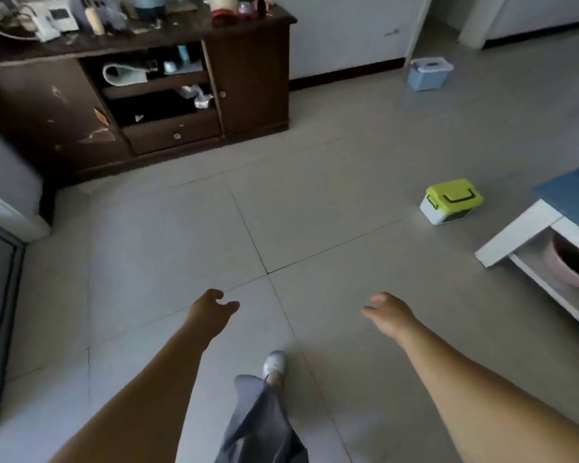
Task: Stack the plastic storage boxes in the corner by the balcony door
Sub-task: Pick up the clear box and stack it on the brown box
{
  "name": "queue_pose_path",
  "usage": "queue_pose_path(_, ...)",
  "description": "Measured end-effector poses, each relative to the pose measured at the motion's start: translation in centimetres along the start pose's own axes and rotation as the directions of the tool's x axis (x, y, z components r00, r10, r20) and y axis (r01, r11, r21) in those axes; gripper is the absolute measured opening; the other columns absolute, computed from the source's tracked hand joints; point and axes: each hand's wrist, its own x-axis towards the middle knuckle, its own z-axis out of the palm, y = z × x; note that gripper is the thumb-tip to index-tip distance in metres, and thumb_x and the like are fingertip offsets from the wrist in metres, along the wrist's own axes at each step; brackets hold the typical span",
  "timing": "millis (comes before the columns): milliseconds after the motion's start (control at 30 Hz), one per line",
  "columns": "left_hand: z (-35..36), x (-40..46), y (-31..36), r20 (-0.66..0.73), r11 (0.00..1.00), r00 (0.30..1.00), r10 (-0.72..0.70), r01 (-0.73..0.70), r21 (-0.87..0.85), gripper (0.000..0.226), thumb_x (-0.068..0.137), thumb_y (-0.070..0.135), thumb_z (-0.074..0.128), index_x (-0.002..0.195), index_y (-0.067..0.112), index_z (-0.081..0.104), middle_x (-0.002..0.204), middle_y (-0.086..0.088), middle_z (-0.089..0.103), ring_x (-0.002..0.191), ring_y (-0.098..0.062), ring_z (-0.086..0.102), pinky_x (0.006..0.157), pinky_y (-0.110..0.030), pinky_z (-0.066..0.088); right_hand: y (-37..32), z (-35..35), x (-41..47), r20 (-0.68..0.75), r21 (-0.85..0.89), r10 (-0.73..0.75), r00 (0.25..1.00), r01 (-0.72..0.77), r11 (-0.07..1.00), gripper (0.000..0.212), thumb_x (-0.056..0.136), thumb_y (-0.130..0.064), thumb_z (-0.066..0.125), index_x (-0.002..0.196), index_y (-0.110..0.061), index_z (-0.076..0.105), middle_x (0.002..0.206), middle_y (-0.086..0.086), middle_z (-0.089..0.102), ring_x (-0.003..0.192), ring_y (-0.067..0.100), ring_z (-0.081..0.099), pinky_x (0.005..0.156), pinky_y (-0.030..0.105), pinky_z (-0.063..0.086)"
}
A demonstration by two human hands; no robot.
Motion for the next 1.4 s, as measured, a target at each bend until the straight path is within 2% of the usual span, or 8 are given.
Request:
queue_pose_path(200,0.7,11.8,14.2,0.130,0.990,0.990,0.054,-0.070,0.122,0.054,0.088,0.026,0.060,0.136,0.007,0.044,0.135,-0.018,0.052,0.122,-0.034,0.051,0.104,-0.039,0.041,-3.5,-8.5,9.7,-0.093,0.070,0.180,0.979,-0.174,0.982,0.056,0.092,-0.028,0.053,0.141,-0.004,0.041,0.148,0.011,0.044,0.134,0.025,0.044,0.105,0.027,0.033)
queue_pose_path(467,8.1,24.4,34.5,0.288,0.950,0.943,0.169,-0.233,0.208,0.052,0.089,0.027,0.060,0.136,0.010,0.044,0.135,-0.015,0.053,0.123,-0.031,0.053,0.104,-0.040,0.040,-5.9,-20.1,24.0,-0.172,0.227,0.291,0.941,-0.250,0.941,0.052,0.091,-0.026,0.055,0.138,-0.005,0.044,0.146,0.010,0.046,0.134,0.023,0.044,0.106,0.026,0.032)
queue_pose_path(800,18.6,34.7,56.5,0.316,0.957,0.933,0.170,-0.234,0.174,0.053,0.088,0.027,0.061,0.136,0.010,0.045,0.136,-0.019,0.051,0.124,-0.033,0.052,0.106,-0.042,0.040,-7.6,-36.5,41.8,-0.161,0.346,0.351,0.922,-0.280,0.895,0.049,0.090,-0.023,0.053,0.135,-0.005,0.048,0.142,0.010,0.049,0.129,0.026,0.048,0.102,0.030,0.039)
queue_pose_path(933,22.6,38.5,64.1,0.353,0.945,0.916,0.189,-0.268,0.189,0.053,0.089,0.029,0.059,0.136,0.013,0.044,0.135,-0.017,0.053,0.123,-0.031,0.052,0.096,-0.035,0.039,-9.1,-42.4,48.8,-0.185,0.359,0.361,0.914,-0.279,0.891,0.043,0.089,-0.018,0.050,0.127,0.002,0.053,0.132,0.020,0.055,0.115,0.032,0.056,0.090,0.035,0.046)
queue_pose_path(1067,26.4,44.3,71.3,0.375,0.948,0.912,0.167,-0.254,0.194,0.054,0.089,0.027,0.060,0.137,0.010,0.044,0.137,-0.019,0.050,0.124,-0.031,0.051,0.101,-0.037,0.038,-10.0,-47.4,57.0,-0.161,0.406,0.351,0.922,-0.263,0.875,0.046,0.090,-0.022,0.053,0.132,-0.004,0.050,0.133,0.017,0.055,0.104,0.023,0.053,0.078,0.023,0.036)
queue_pose_path(1200,29.8,50.8,78.3,0.397,0.939,0.905,0.153,-0.258,0.226,0.054,0.089,0.026,0.060,0.137,0.008,0.043,0.138,-0.019,0.050,0.124,-0.033,0.051,0.103,-0.038,0.038,-10.2,-52.7,64.9,-0.153,0.478,0.392,0.907,-0.279,0.833,0.049,0.090,-0.021,0.056,0.135,-0.004,0.049,0.106,0.011,0.055,0.092,0.026,0.052,0.071,0.026,0.041)
queue_pose_path(1333,34.4,57.3,88.7,0.454,0.929,0.882,0.128,-0.267,0.257,0.051,0.088,0.023,0.061,0.134,0.006,0.045,0.137,-0.019,0.051,0.123,-0.033,0.052,0.104,-0.038,0.038,-10.3,-59.5,72.7,-0.130,0.587,0.498,0.857,-0.338,0.735,0.050,0.089,-0.020,0.058,0.136,-0.004,0.048,0.090,0.004,0.057,0.087,0.022,0.053,0.067,0.022,0.035)
queue_pose_path(1400,36.7,59.6,93.7,0.473,0.903,0.869,0.144,-0.311,0.296,0.050,0.088,0.023,0.061,0.133,0.007,0.046,0.134,-0.019,0.053,0.121,-0.033,0.054,0.103,-0.038,0.039,-10.2,-62.6,75.7,-0.153,0.612,0.531,0.834,-0.342,0.713,0.049,0.088,-0.022,0.059,0.134,-0.006,0.050,0.073,-0.003,0.046,0.071,0.016,0.046,0.056,0.019,0.029)
